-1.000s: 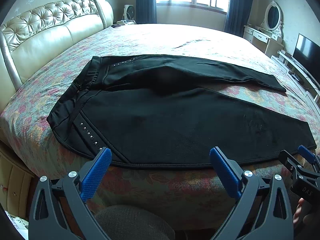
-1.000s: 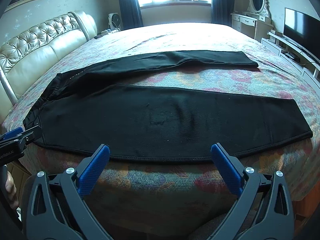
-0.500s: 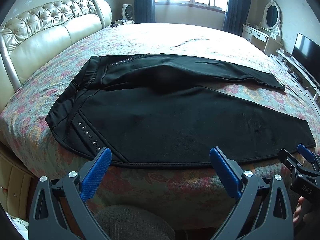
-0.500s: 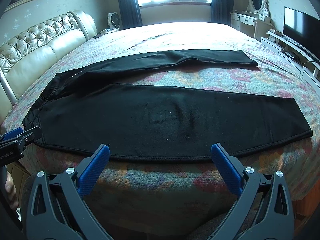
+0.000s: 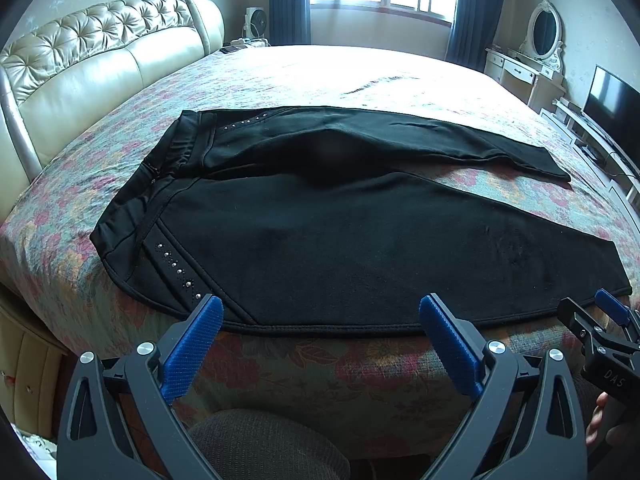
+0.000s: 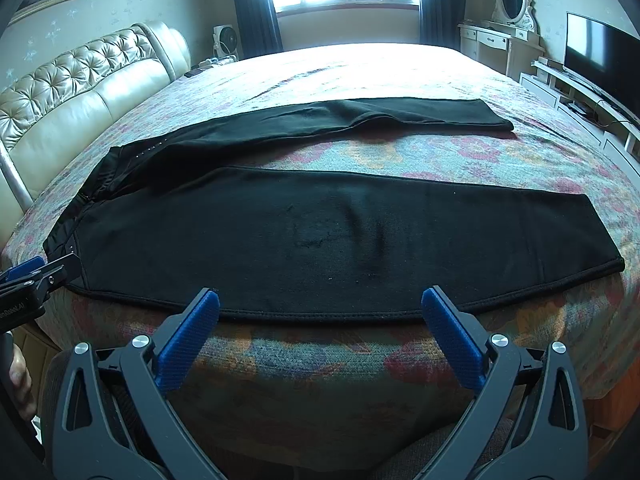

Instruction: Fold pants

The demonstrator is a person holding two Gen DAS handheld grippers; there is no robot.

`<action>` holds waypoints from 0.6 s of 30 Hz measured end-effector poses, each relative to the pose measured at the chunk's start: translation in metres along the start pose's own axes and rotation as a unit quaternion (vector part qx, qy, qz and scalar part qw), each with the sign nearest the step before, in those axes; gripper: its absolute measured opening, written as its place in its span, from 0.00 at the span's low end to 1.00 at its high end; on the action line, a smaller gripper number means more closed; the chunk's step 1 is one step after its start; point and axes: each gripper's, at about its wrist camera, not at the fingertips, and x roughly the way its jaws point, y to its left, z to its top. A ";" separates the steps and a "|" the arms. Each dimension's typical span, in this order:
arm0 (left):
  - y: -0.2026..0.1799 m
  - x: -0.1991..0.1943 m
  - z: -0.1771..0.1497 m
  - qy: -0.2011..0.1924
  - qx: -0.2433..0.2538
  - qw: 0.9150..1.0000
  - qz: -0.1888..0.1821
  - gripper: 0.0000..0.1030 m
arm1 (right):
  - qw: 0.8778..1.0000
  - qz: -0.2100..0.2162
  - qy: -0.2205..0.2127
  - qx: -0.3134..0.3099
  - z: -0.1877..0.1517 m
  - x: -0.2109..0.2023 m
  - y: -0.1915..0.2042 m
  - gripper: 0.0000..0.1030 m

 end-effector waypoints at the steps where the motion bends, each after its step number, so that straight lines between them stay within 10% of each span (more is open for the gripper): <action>1: 0.000 0.000 0.000 0.000 0.000 1.000 0.001 0.95 | 1.000 0.000 0.000 0.000 0.000 0.000 0.000 0.98; 18: -0.001 0.000 -0.001 0.002 0.003 1.000 0.000 0.95 | 1.000 -0.001 0.001 0.005 -0.001 0.001 -0.004 0.98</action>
